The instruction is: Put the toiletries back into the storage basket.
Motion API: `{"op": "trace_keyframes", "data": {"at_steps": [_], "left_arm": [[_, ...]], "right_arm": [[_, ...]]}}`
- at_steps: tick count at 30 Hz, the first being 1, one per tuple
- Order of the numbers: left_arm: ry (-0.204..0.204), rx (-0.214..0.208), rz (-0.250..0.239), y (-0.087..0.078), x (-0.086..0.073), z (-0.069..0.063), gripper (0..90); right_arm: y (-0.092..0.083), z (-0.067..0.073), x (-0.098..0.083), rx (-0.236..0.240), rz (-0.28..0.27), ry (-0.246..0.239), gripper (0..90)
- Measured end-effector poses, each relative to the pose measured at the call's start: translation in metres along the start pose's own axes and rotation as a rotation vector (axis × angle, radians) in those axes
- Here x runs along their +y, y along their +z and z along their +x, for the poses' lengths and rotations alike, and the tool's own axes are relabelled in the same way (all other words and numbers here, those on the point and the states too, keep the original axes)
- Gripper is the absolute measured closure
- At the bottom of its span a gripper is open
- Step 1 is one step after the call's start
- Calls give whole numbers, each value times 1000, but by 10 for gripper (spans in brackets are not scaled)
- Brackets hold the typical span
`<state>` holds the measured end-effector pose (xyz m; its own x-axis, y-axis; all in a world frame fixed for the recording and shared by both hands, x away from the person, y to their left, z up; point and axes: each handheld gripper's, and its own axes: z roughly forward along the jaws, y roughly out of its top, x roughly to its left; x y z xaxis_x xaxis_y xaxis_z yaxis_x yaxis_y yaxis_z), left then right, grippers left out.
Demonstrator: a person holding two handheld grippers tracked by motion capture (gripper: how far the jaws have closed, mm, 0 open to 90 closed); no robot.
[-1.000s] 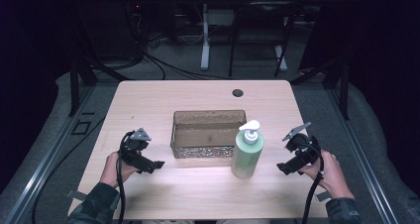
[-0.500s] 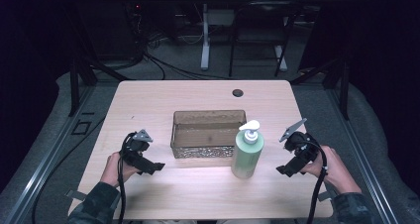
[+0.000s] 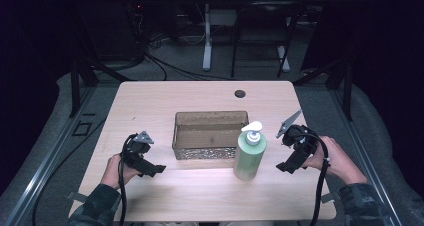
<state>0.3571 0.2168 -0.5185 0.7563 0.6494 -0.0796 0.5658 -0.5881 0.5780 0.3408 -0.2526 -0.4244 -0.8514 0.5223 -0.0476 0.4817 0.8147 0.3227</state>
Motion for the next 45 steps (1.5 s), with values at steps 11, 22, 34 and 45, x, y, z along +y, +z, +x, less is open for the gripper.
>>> {"op": "trace_keyframes", "data": {"at_steps": [11,22,34,45], "left_arm": [[4,-16,8,0,2,-2,0],[-6,-14,5,0,1,1,0],[-1,-15,5,-1,2,2,0],[-16,-12,-8,-4,2,4,0]], "right_arm": [[-21,-1,27,-3,12,-84,0],[-43,-2,55,3,-11,-137,0],[-50,10,92,15,37,-239,0],[-51,25,124,18,94,-352,276]]}}
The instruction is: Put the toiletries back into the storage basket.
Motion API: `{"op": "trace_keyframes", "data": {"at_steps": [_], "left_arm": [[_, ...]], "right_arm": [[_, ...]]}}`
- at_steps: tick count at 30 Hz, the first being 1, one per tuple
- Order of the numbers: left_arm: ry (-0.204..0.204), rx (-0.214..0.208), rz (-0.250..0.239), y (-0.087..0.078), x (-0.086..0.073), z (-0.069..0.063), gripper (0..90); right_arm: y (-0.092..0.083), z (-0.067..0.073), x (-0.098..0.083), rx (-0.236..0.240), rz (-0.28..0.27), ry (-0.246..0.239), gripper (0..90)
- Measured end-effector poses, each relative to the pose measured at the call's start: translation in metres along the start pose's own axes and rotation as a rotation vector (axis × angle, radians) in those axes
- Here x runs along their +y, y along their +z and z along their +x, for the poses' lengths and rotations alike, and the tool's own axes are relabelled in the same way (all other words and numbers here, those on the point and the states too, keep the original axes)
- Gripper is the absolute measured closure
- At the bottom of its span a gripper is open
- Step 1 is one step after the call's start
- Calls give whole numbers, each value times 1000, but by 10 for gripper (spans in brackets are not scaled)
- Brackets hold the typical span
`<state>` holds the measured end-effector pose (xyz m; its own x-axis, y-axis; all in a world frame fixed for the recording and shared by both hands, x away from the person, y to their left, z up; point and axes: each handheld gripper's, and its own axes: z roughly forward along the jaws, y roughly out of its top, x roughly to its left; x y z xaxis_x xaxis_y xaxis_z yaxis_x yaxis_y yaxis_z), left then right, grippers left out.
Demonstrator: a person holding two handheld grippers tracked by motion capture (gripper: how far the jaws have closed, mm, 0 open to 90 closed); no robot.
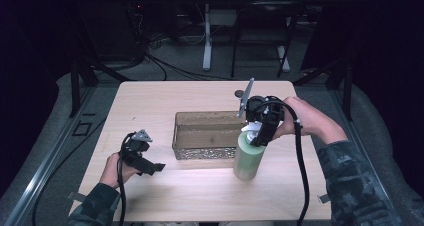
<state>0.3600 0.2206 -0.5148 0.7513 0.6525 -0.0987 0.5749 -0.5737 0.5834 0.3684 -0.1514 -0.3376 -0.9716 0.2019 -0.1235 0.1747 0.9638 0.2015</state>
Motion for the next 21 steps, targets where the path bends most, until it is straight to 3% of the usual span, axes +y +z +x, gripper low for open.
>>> {"op": "trace_keyframes", "data": {"at_steps": [8,12,21], "left_arm": [[0,-6,-1,0,0,1,0],[-9,-8,-7,0,-2,2,0],[-27,2,-14,-3,-5,7,0]], "right_arm": [[2,-1,13,38,54,-43,480],[2,-1,16,29,89,-65,591],[1,-2,16,49,95,-74,624]]}}
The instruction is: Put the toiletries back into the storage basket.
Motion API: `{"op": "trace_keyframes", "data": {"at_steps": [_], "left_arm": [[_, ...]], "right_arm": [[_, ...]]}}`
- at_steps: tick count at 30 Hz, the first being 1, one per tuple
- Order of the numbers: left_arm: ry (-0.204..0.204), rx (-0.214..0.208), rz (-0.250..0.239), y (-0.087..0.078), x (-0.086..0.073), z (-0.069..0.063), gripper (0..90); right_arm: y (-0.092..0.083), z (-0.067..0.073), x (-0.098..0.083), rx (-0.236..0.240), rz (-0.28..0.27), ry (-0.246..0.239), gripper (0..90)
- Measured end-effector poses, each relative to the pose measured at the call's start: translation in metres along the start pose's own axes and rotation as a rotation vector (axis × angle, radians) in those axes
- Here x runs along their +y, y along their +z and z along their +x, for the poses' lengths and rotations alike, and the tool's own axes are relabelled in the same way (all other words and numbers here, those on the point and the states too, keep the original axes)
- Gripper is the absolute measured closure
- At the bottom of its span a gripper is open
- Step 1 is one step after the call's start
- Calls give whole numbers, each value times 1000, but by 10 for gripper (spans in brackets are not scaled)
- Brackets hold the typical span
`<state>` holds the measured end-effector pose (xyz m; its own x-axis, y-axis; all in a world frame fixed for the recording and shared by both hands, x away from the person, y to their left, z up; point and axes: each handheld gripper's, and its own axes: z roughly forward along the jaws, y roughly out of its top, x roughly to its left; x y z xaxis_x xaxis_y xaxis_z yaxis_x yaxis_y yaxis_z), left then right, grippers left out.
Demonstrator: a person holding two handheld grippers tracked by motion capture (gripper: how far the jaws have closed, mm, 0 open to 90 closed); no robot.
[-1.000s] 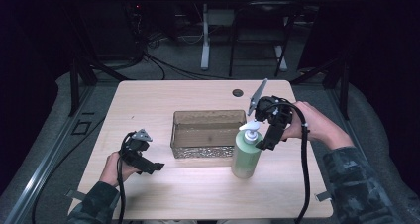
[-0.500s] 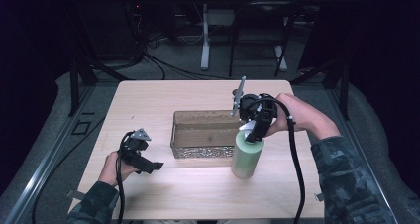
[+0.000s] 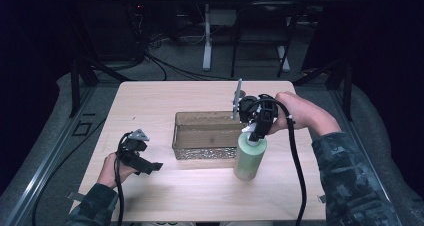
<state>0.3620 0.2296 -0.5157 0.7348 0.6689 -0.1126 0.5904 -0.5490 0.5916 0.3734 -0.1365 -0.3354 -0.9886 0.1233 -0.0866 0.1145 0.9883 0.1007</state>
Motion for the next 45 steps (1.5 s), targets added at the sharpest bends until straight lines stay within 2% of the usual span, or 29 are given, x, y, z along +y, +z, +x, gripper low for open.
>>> {"op": "trace_keyframes", "data": {"at_steps": [7,21,30,45], "left_arm": [[11,-7,8,3,3,-1,0],[14,0,4,2,5,-2,0],[21,7,2,1,5,-1,0],[-1,19,12,1,2,5,0]], "right_arm": [[0,2,4,2,3,-21,628],[-3,6,1,12,4,-29,629],[-15,8,3,-5,-7,-39,629],[-27,9,8,-11,7,-57,629]]}}
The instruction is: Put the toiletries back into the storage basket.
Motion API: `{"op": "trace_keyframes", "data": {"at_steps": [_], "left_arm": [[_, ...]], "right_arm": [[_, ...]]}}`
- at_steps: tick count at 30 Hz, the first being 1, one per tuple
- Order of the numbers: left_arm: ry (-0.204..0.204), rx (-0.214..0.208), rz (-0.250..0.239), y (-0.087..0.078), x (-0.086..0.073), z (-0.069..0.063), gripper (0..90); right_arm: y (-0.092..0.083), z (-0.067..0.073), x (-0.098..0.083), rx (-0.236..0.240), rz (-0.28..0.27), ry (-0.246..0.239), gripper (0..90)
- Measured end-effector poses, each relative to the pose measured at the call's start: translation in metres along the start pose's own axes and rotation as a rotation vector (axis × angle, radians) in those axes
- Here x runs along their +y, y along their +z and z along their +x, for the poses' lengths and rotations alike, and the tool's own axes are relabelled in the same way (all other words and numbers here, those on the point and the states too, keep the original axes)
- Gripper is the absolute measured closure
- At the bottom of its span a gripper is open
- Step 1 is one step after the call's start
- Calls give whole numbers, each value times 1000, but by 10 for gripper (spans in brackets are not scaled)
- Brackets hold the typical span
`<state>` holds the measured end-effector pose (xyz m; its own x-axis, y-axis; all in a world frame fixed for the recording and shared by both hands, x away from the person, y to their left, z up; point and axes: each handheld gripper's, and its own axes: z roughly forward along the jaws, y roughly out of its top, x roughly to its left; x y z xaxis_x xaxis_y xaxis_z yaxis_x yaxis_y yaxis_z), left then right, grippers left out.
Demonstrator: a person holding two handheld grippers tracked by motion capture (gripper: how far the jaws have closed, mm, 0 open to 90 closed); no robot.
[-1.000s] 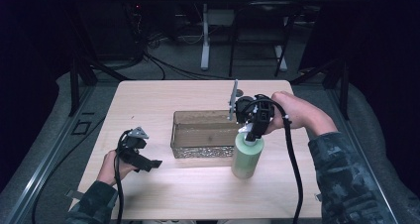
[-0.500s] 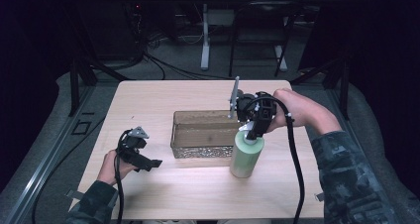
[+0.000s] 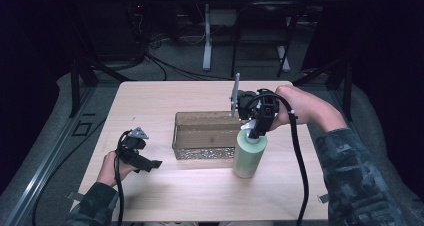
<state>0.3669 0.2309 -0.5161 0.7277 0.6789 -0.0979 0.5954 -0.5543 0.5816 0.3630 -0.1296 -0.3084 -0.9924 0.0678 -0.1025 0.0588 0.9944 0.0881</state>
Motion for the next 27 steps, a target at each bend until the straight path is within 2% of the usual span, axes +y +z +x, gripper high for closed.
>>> {"op": "trace_keyframes", "data": {"at_steps": [17,27], "left_arm": [[-14,15,10,-1,-5,4,0],[-15,16,9,1,-4,3,0]], "right_arm": [[-9,-4,7,3,1,-25,629],[-21,0,11,-10,5,-37,629]]}}
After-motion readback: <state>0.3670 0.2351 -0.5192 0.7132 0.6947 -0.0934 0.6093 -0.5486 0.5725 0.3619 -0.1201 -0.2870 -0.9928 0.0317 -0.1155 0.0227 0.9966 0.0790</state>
